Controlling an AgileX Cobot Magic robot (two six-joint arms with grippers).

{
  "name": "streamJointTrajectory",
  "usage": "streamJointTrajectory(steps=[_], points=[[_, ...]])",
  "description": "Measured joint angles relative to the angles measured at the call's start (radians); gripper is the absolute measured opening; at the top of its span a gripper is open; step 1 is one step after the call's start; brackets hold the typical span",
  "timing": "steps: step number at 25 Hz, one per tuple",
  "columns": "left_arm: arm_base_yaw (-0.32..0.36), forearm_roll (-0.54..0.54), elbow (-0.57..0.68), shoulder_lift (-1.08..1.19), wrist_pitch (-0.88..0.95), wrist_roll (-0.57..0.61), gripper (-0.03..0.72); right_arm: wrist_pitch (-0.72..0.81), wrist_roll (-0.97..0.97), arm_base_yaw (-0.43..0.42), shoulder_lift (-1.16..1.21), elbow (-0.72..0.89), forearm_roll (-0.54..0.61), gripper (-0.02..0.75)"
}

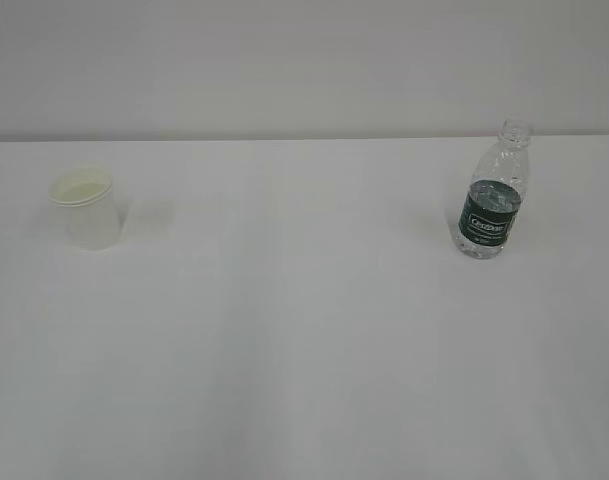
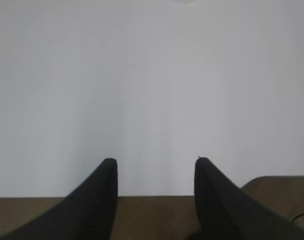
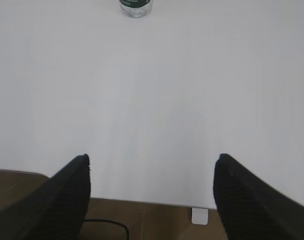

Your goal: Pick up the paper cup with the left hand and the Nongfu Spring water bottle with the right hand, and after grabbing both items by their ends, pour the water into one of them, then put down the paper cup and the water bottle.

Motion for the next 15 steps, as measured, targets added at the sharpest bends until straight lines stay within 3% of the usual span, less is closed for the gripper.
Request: streamJointTrajectory(steps=[5, 15], points=[[0.0, -0.023, 0.067, -0.007, -0.002, 0.0, 0.336, 0.016, 0.0, 0.0, -0.027, 0.02, 0.0, 0.575], [0.0, -0.032, 0.078, -0.009, -0.026, 0.0, 0.307, 0.04, 0.0, 0.0, -0.112, 0.037, 0.0, 0.575]])
